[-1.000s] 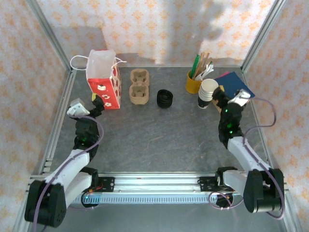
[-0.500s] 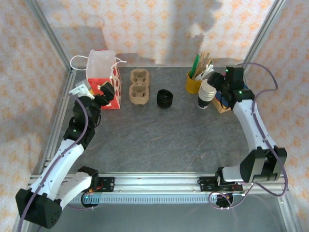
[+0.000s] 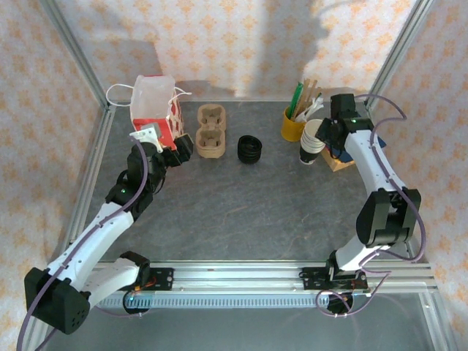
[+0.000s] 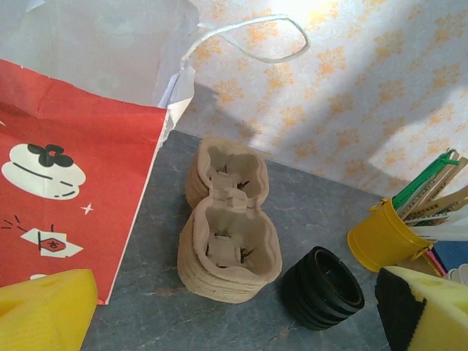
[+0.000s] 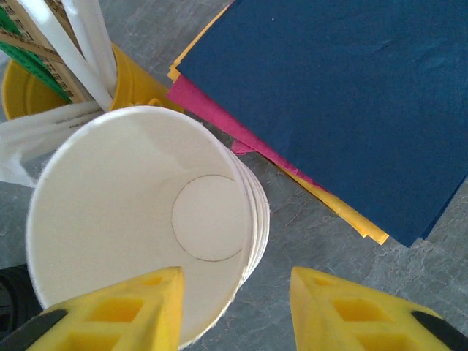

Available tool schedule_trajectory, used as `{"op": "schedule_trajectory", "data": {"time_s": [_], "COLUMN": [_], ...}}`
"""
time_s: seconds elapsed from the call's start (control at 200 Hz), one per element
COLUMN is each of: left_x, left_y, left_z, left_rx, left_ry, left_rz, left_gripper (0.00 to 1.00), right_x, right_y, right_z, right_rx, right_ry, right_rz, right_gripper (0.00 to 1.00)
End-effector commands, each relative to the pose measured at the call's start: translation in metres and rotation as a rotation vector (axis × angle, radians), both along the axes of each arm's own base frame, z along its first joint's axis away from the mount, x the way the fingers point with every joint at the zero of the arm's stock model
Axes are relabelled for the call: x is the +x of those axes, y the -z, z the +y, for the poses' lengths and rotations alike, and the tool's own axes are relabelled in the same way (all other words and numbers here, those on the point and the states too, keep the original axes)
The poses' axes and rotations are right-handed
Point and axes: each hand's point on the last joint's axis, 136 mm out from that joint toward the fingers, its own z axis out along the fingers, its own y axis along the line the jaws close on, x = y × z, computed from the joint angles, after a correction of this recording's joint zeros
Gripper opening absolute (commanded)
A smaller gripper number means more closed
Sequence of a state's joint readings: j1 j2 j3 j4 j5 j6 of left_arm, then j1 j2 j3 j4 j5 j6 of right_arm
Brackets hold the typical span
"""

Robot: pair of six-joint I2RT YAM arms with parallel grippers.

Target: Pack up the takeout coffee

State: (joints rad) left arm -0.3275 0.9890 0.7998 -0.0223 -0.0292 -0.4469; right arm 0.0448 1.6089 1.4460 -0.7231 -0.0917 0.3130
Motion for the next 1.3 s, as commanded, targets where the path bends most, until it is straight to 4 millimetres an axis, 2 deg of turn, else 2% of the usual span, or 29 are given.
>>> {"op": "schedule_trajectory", "data": {"time_s": [0.0,0.26,0.47,0.701,0.951,1.121,1.291], "left_x": [0.001,0.001,0.000,0.001,0.001,0.001,0.001], "left_y": [0.001,0.004,0.008,0.010,0.008,0.007,0.005], "left_z": [-0.007,-0.006,-0.004,-0.007,-0.007,-0.006,-0.005], "left_rx": [0.014,0.018,0.009,0.006,0.003,0.003,0.002], "left_ry": [0.034,0.024,0.015,0.027,0.025,0.020,0.016], "left_rz": [-0.004,-0.004,-0.004,0.001,0.001,-0.001,-0.004], "left_gripper": [0.99,0.99,0.99,0.99,0.99,0.99,0.99], "right_x": [0.007,0.013,0.014,0.015,0.009,-0.005,-0.029], "right_y": [-0.008,-0.003,-0.003,-0.018,-0.056,-0.098,-0.144], "right_z": [-0.001,0.000,0.001,0.001,0.000,-0.002,0.002], "right_rx": [-0.006,0.000,0.005,0.003,-0.007,-0.022,-0.014], "right_ry": [0.002,0.002,0.000,0.000,-0.008,-0.023,-0.056], "right_rz": [-0.011,-0.008,-0.013,-0.039,-0.092,-0.151,-0.230], "right_gripper": [0.39,0.24,0.18,0.07,0.02,0.01,0.00]}}
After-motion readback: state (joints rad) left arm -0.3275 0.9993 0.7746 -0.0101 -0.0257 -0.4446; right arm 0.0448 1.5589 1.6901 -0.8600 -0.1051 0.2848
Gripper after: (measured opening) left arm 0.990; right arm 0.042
